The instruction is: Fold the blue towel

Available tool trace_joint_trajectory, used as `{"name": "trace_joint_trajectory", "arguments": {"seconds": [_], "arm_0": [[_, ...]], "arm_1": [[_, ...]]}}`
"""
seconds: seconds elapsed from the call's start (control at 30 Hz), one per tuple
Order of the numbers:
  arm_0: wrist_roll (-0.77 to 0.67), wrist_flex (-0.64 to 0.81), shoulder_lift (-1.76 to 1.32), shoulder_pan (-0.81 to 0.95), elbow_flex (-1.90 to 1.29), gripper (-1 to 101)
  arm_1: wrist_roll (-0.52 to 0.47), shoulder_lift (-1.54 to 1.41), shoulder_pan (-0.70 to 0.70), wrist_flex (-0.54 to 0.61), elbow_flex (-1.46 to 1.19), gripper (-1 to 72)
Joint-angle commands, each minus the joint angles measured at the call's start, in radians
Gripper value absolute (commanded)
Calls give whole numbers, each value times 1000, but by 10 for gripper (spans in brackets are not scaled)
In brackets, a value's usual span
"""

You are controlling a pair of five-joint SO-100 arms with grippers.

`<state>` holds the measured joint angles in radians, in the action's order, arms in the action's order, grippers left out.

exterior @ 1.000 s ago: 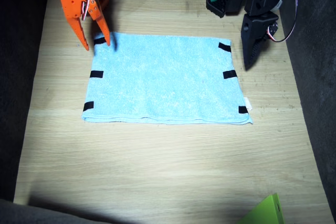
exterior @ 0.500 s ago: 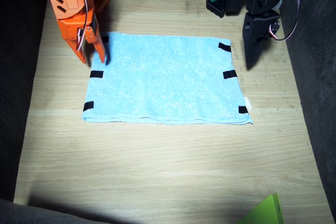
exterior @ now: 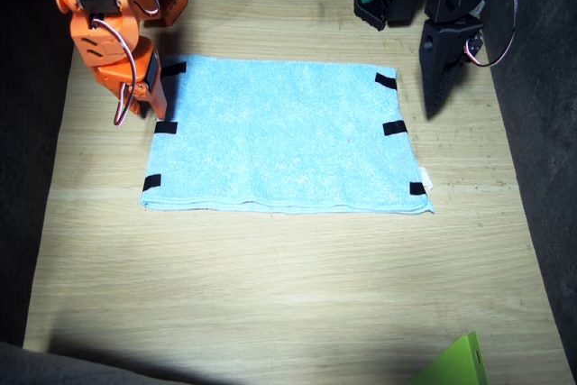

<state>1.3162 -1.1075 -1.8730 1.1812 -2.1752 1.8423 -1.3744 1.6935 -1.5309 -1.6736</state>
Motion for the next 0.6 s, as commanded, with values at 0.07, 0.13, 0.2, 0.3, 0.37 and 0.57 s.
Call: {"name": "trace_joint_trajectory", "arguments": {"seconds": [0.07,0.13,0.2,0.3,0.37,0.57], "arm_0": [[20,-25,-91,9,-64,45],[20,-25,-121,14,-89,53],[20,-25,-144,14,-109,58],[20,-25,-156,9,-123,59],[21,-25,-156,9,-124,58],[23,-31,-164,8,-118,57]], "arm_1": [[0,-124,78,58,-124,230],[11,-130,101,72,-155,230],[17,-140,115,92,-183,230],[20,-150,121,110,-210,230],[18,-163,121,126,-233,230],[-11,-163,112,166,-279,113]]}}
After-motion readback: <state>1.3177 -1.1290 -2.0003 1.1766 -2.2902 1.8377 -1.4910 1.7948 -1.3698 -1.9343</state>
